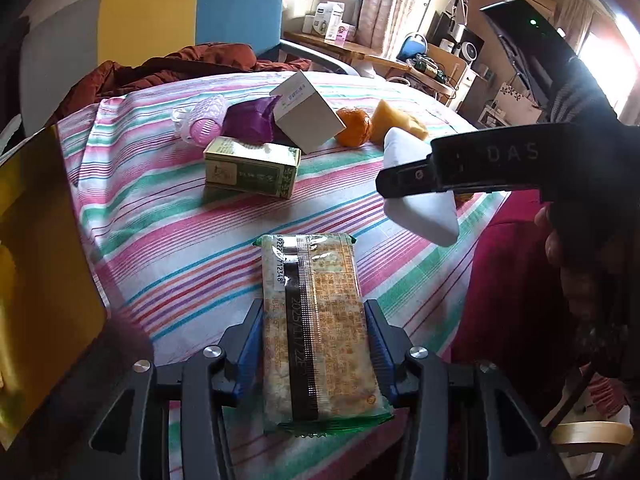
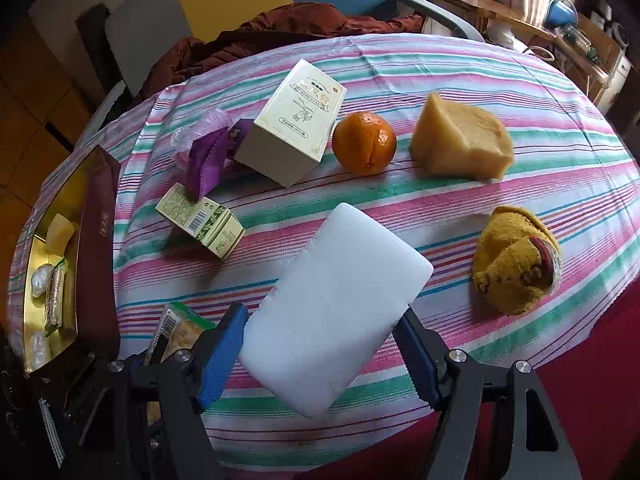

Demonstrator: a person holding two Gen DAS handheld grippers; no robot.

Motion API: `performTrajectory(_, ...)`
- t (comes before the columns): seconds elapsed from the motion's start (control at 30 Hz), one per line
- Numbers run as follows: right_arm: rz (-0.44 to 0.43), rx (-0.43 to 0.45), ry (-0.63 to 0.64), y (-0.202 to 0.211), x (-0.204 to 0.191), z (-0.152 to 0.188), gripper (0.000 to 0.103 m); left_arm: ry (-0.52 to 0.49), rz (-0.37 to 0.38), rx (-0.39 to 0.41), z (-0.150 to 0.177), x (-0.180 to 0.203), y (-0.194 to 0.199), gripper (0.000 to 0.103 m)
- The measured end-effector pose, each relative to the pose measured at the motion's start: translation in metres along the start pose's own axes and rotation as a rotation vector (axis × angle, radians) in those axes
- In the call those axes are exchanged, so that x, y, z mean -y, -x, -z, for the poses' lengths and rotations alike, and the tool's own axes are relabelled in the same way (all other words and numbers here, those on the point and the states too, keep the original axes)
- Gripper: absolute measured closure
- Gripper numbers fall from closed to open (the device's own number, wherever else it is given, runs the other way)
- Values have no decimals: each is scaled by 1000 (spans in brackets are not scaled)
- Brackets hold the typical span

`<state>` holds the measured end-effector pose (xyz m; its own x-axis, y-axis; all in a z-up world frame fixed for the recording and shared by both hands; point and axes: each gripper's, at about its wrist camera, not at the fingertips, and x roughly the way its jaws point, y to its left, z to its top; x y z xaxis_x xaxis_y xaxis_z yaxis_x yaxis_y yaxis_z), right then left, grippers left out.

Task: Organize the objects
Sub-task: 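Hold the cracker packet in the left gripper while the right gripper grasps the white foam block, then place the cracker packet and white foam block into the gold tray with both grippers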

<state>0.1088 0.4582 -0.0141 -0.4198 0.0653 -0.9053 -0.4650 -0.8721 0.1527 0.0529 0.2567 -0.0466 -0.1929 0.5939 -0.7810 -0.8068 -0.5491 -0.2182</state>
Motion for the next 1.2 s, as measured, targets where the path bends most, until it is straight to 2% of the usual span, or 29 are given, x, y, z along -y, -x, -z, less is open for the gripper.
performTrajectory(0.13,-19,55,20,1,-18,-5,29,25,-9,50,2,-8,27,55)
performTrajectory(0.3,-59,111,78,10,-52,-14,29,109,-39,138,-2,-33,70,55)
performTrajectory(0.43,-108,146,141,20,-82,-18,28,203,-99,201,-1,-69,105,55)
performTrajectory(0.53,-151,164,196,24,-109,-22,28,276,-192,233,9,-103,129,55)
performTrajectory(0.67,-211,166,277,22,-150,-26,27,388,-316,248,26,-151,155,55)
performTrajectory(0.8,-276,152,363,16,-196,-25,27,465,-399,246,45,-191,170,55)
performTrajectory(0.93,-336,125,448,7,-245,-24,27,511,-434,237,62,-215,177,55)
performTrajectory(1.2,-409,85,581,-12,-342,-32,27,588,-462,210,83,-236,173,53)
